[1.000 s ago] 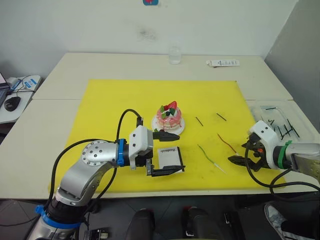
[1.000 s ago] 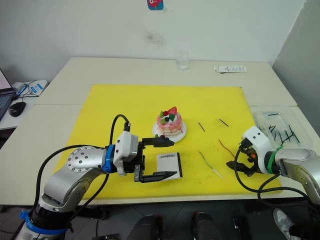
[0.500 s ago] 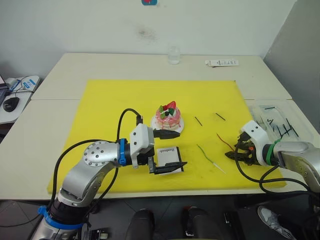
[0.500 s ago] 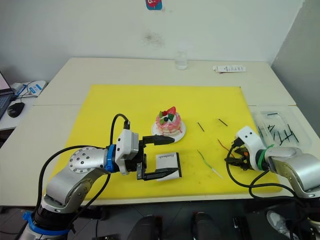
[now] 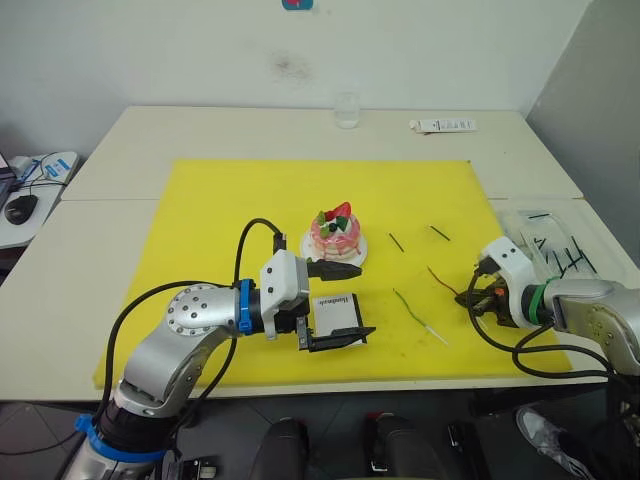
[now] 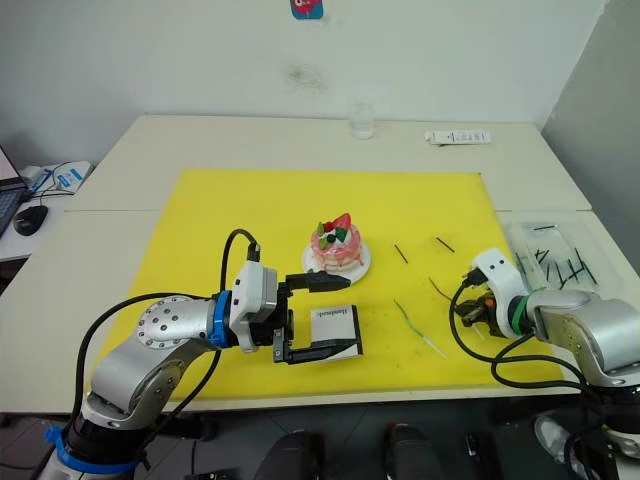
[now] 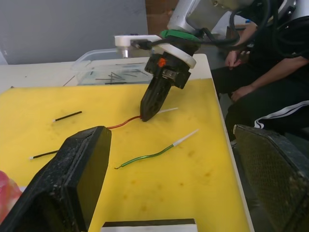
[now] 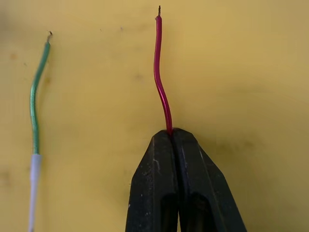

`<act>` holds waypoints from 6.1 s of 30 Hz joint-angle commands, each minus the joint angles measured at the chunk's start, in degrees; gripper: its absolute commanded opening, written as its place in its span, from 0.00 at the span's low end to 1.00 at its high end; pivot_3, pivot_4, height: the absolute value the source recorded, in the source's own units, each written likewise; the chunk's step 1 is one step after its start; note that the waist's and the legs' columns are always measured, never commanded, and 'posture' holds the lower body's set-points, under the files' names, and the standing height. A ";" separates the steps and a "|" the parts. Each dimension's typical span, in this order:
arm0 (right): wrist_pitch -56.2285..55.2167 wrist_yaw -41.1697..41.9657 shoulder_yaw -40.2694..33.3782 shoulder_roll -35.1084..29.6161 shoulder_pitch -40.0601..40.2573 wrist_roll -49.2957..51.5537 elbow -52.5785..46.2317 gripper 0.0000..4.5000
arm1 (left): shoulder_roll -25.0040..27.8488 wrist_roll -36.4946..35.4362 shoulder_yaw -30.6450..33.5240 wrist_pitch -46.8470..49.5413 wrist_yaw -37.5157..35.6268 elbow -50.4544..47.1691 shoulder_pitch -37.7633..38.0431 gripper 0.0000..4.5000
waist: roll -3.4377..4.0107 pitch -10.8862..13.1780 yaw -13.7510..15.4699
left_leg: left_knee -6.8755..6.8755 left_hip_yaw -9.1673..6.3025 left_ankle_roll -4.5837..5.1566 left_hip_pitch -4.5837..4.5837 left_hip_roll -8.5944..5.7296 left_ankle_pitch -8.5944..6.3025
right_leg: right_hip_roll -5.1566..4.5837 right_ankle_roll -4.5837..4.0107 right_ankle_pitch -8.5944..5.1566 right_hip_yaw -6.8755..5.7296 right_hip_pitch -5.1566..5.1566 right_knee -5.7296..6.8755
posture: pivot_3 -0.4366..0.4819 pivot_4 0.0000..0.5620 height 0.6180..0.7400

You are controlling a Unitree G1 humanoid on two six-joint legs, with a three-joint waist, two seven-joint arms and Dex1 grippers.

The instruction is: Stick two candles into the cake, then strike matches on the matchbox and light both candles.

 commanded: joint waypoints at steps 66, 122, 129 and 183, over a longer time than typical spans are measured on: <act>-0.76 -12.76 -11.56 13.16 -19.23 34.76 -4.04 0.10 | -24.54 -30.21 10.17 31.42 30.47 12.10 -17.27 0.00 | 0.05 0.03 0.16 | -0.02 -0.14 0.01 -0.11 0.03 0.01 | 0.23 0.14 0.09 0.11 0.02 -0.08 | 0.48 0.27 1.00; -21.44 -14.84 14.83 21.77 -15.56 -2.64 -9.67 0.99 | -2.82 -7.13 12.63 15.18 5.93 37.97 -26.11 0.00 | 0.01 0.08 0.12 | 0.01 -0.05 0.01 -0.92 0.10 0.01 | 0.22 0.05 0.05 0.08 -0.94 0.07 | 0.48 0.27 1.00; -20.74 -14.66 14.40 21.94 -15.34 -3.06 -9.95 0.99 | -4.38 -5.36 12.37 14.26 5.62 39.55 -26.44 0.00 | 0.01 0.08 0.12 | 0.02 -0.05 0.01 -0.92 0.10 0.01 | 0.22 0.05 0.05 0.09 -0.94 0.09 | 0.48 0.27 1.00; -19.69 -14.85 13.28 22.32 -14.93 -4.25 -10.56 0.99 | -8.11 1.94 11.18 6.43 2.06 42.13 -23.60 0.00 | -0.01 0.06 0.11 | 0.17 -0.08 0.02 -0.88 0.09 0.02 | 0.22 0.05 0.07 0.08 -0.93 0.33 | 0.48 0.27 1.00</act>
